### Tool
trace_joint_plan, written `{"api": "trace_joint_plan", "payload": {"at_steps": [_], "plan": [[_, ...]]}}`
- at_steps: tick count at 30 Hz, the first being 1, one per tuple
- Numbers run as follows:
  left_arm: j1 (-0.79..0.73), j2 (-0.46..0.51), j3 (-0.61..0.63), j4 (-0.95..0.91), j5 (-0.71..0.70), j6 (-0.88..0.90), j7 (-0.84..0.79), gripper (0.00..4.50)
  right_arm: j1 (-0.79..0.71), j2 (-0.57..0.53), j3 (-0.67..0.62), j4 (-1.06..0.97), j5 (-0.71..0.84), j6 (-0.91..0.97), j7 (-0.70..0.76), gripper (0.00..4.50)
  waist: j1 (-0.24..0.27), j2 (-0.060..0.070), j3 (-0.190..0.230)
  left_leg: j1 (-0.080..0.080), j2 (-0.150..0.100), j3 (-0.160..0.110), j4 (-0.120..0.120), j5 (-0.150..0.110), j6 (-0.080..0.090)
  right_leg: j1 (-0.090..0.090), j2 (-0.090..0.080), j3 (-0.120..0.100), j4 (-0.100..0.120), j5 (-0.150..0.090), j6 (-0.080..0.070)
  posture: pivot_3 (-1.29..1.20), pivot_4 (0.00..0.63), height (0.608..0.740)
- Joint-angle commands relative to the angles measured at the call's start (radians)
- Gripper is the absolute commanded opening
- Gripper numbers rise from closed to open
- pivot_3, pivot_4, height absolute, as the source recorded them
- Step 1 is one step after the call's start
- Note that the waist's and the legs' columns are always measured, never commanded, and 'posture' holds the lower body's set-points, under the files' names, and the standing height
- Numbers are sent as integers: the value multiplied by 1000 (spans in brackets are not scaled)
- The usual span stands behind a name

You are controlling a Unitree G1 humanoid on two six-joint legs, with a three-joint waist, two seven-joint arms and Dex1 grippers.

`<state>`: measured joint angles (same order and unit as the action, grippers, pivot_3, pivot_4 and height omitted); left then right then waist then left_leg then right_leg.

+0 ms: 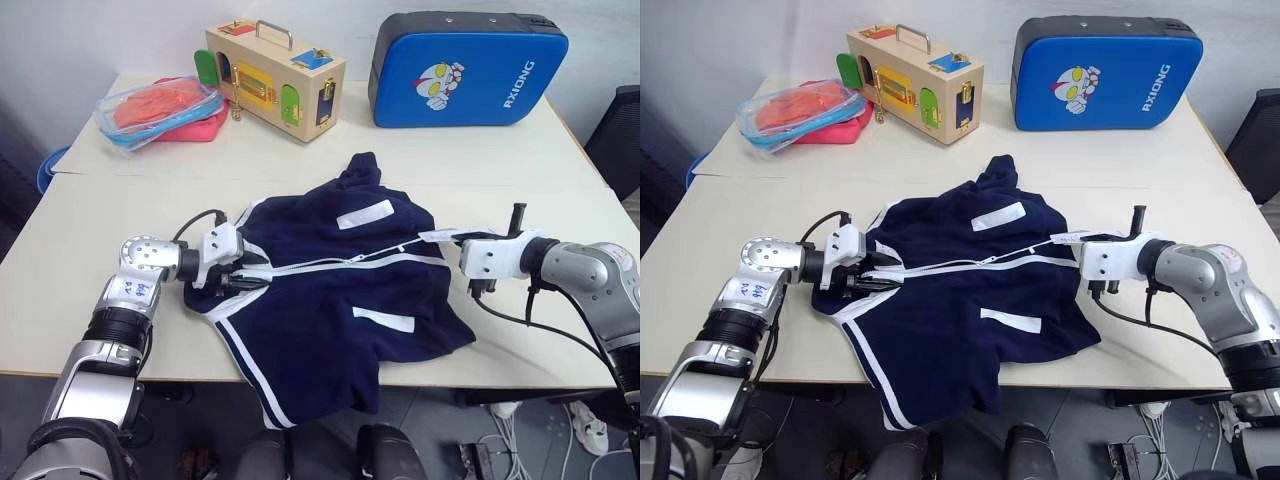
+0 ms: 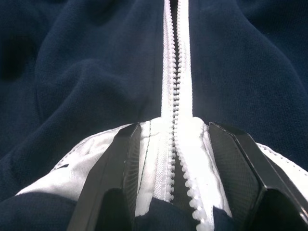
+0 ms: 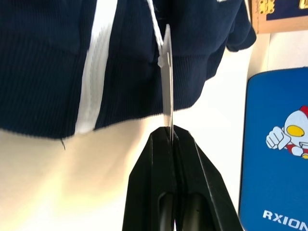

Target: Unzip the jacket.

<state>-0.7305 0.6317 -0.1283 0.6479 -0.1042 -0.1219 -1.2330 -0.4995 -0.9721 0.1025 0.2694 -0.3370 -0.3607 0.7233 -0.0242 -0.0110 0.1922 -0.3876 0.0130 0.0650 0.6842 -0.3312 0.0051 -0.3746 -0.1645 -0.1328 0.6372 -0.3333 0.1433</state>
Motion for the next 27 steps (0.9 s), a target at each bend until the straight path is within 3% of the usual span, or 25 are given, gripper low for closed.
{"api": "trace_joint_plan", "payload": {"at_steps": [1, 19, 27], "plan": [[12, 5, -15, 36, 37, 1, 3, 2309, -16, -61, -64, 54, 9, -19, -32, 18, -1, 0, 0, 0, 0, 0, 0, 0, 0, 0, 0, 0, 0, 0, 0, 0, 150, 740], [-12, 4, -18, 73, 42, -19, 1, 2309, -103, -203, -40, 487, -74, -158, -175, 18, -1, 0, 0, 0, 0, 1, 0, 0, 0, 0, 0, 0, 0, 0, 0, 0, 150, 740], [-16, 8, -19, 77, 43, -21, 0, 2309, -259, -243, 23, 730, -169, -189, -274, 18, -4, 1, 0, 0, 0, 1, 0, 0, 0, 0, 0, 0, 0, 0, 0, 0, 150, 740]]}}
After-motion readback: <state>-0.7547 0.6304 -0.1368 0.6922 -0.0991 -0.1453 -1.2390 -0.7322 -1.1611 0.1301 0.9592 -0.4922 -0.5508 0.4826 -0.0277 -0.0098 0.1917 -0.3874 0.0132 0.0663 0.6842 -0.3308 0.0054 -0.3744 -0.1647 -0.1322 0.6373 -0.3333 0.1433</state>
